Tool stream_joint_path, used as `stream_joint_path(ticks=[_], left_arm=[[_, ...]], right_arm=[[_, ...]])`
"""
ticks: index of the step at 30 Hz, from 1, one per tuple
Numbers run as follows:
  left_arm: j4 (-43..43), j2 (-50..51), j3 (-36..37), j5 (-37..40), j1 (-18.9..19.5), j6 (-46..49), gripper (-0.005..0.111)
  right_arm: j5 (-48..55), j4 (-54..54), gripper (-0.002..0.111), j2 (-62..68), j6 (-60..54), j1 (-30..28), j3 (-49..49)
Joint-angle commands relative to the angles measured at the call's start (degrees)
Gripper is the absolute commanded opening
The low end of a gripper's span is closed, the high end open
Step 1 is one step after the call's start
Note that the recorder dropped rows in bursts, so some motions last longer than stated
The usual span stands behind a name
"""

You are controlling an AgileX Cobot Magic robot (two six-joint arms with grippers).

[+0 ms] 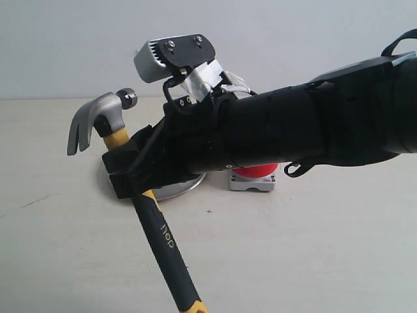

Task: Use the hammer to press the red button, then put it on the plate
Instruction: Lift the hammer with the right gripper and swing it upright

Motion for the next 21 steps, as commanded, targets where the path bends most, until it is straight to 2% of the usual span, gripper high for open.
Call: stream_joint_path(ticks=[1,14,21], left_arm=[[-0.2,-0.3,0.2,-0.1,0.1,-0.5,0.0],[-0.2,-0.3,0.2,-0.1,0.1,-0.5,0.0],[4.4,-0.3,0.2,-1.2,0.1,2.9,0.0]], right_arm=[[3.0,1.9,0.0,-1.0,0.6,-0.3,-0.4],[-4.3,1.9,0.0,-3.4,0.1,-0.3,-0.4],[-10.6,1.9,0.0,-7.1,0.4,-0.3,1.1]])
